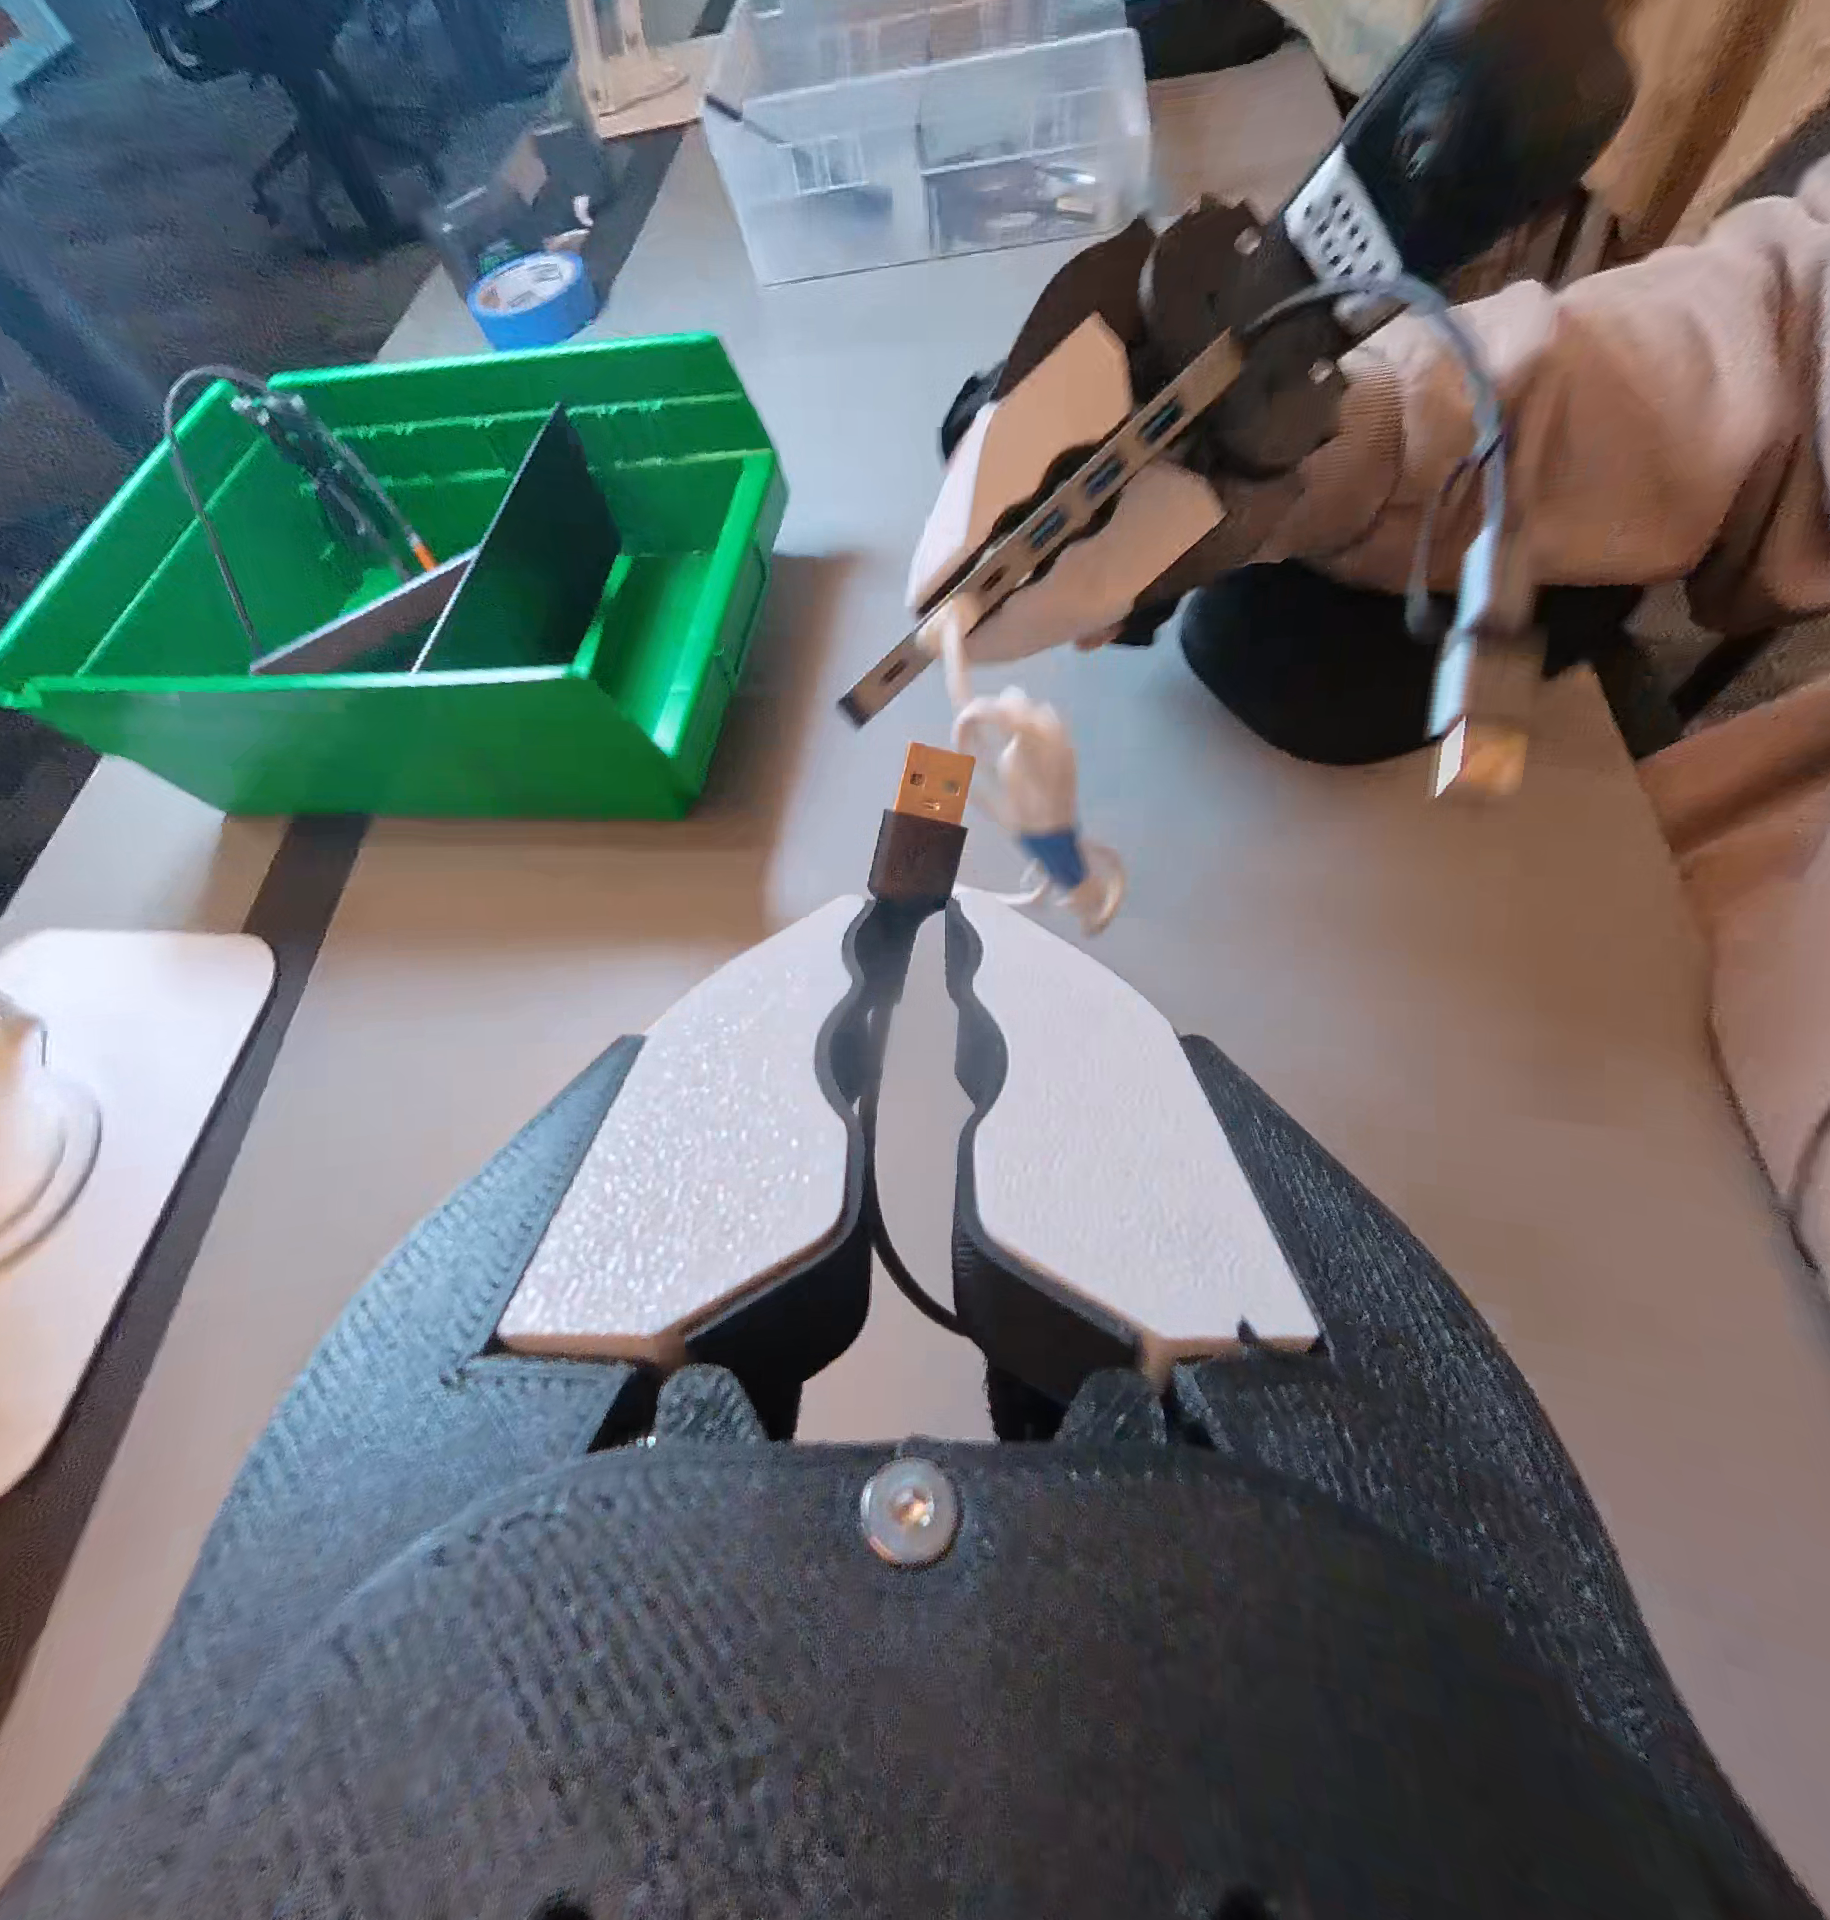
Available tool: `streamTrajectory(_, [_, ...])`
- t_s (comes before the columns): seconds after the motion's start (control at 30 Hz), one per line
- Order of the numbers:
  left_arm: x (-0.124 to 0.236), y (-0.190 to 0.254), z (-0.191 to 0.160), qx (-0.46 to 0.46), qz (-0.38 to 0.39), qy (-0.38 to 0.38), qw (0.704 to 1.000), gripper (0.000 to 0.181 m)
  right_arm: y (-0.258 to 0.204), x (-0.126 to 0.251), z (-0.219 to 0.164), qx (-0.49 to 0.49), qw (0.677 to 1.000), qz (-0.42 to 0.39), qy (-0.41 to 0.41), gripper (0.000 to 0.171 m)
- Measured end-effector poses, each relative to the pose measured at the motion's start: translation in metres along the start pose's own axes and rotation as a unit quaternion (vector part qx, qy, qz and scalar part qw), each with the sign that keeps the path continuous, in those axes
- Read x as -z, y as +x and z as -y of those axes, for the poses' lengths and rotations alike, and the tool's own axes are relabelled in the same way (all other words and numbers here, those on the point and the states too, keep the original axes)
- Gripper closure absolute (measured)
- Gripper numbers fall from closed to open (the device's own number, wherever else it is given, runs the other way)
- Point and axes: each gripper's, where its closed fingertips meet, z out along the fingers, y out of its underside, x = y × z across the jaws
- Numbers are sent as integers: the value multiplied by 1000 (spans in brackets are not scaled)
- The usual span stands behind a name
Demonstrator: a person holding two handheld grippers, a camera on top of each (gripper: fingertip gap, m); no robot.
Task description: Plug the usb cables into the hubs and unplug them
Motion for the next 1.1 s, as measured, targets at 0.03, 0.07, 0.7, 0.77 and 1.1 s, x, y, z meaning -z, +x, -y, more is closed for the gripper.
streamTrajectory(0.03, [-1,8,8,-3,-10,-6,1000,169,0,-3,-1,26,1000,-13,-12,159])
streamTrajectory(0.07, [-5,16,15,1,-23,-11,1000,170,0,-6,-2,53,998,-28,-26,159])
streamTrajectory(0.7, [-80,26,-42,91,-43,-166,981,170,-22,-34,-23,322,930,-96,-150,160])
streamTrajectory(0.77, [-80,25,-45,96,-42,-170,980,170,-24,-36,-20,333,925,-102,-152,160])
streamTrajectory(1.1, [-78,26,-62,79,-24,-223,971,170,-33,-46,-28,352,913,-98,-181,161])
